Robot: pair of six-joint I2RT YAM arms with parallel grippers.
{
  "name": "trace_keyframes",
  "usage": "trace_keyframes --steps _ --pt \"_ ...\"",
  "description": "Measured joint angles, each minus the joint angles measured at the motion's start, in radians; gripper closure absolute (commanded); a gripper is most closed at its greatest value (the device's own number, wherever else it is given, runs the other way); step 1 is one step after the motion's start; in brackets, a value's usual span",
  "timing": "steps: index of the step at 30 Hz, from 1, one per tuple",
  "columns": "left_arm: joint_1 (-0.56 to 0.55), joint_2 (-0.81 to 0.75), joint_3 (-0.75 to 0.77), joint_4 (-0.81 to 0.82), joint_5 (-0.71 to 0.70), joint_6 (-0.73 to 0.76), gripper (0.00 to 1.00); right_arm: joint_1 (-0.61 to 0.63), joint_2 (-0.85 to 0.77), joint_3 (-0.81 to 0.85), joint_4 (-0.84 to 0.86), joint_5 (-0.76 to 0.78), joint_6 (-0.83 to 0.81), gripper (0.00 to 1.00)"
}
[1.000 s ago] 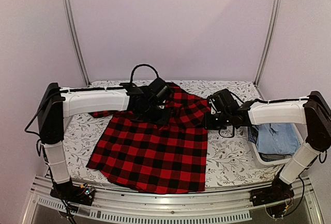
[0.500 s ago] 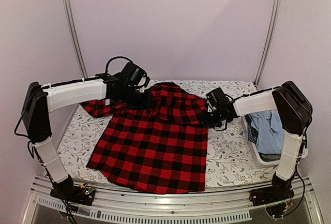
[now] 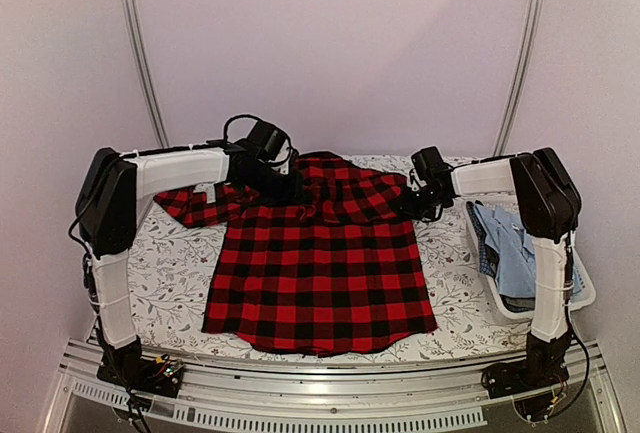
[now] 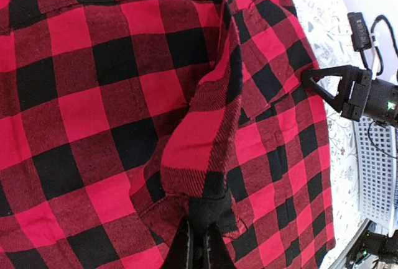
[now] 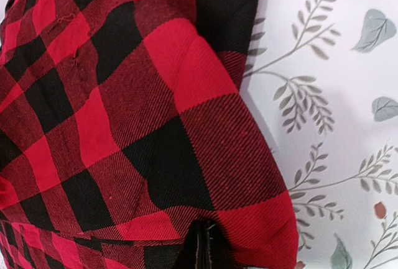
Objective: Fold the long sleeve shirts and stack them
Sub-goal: Move the flattened shirt to the center of the board, then pick up the flattened shirt from the center of the board.
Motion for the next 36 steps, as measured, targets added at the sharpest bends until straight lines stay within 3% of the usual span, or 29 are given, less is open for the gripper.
trace_keyframes --steps 7,17,26,36 --pt "0.023 0.042 0.064 0.002 0.032 0.000 1.00 0.002 -0.032 -0.005 -0.063 -0.001 -0.043 0.71" --pt "0.056 0.042 0.106 0.021 0.080 0.003 1.00 0.114 -0.438 -0.289 -0.159 0.067 -0.007 0.64" --pt "0.074 0.042 0.122 0.043 0.132 0.007 1.00 0.269 -0.720 -0.584 -0.254 0.131 0.171 0.66" --pt "0.079 0.042 0.130 0.061 0.168 0.008 1.00 0.443 -0.852 -0.752 -0.337 0.157 0.388 0.75"
